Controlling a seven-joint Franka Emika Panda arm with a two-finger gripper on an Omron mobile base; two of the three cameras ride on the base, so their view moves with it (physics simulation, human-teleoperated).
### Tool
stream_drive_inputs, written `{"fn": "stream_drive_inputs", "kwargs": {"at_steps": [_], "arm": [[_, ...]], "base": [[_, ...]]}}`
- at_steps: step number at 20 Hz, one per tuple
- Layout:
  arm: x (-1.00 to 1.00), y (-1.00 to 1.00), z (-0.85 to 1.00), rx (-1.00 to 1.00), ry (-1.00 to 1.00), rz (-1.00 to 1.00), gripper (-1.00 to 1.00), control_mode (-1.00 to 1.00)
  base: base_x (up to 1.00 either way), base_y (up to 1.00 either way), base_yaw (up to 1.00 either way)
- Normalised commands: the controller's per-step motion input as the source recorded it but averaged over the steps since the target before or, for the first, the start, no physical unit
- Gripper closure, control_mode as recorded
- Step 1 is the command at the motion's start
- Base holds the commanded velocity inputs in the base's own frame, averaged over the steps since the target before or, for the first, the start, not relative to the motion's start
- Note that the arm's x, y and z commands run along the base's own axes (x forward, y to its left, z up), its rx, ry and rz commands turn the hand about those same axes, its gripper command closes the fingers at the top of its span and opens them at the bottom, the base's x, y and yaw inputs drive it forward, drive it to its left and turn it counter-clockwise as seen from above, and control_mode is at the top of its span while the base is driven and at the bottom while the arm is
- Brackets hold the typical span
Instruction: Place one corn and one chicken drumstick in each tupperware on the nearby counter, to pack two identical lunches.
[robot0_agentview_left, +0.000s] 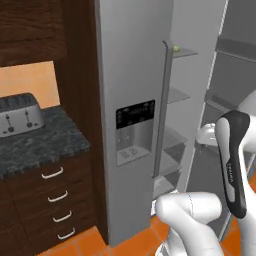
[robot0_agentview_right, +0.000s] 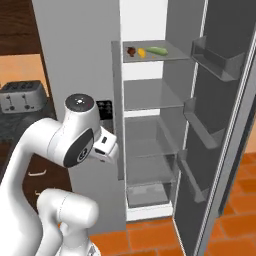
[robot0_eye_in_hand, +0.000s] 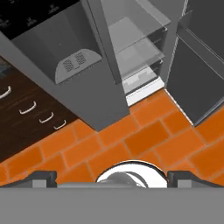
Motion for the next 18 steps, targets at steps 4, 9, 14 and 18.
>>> {"fn": "stream_drive_inputs", "kwargs": {"at_steps": [4, 9, 14, 18], "arm": [[0.00, 0.00, 0.00, 0.00, 0.00, 0.00, -1.00, 1.00], [0.00, 0.00, 0.00, 0.00, 0.00, 0.00, -1.00, 1.00], [0.00, 0.00, 0.00, 0.00, 0.00, 0.00, -1.00, 1.00], [0.00, 0.00, 0.00, 0.00, 0.00, 0.00, -1.00, 1.00]], "base": [[0.02, -0.50, 0.48], [0.02, -0.20, 0.16], [0.12, -0.73, 0.00], [0.26, -0.51, 0.11]]}}
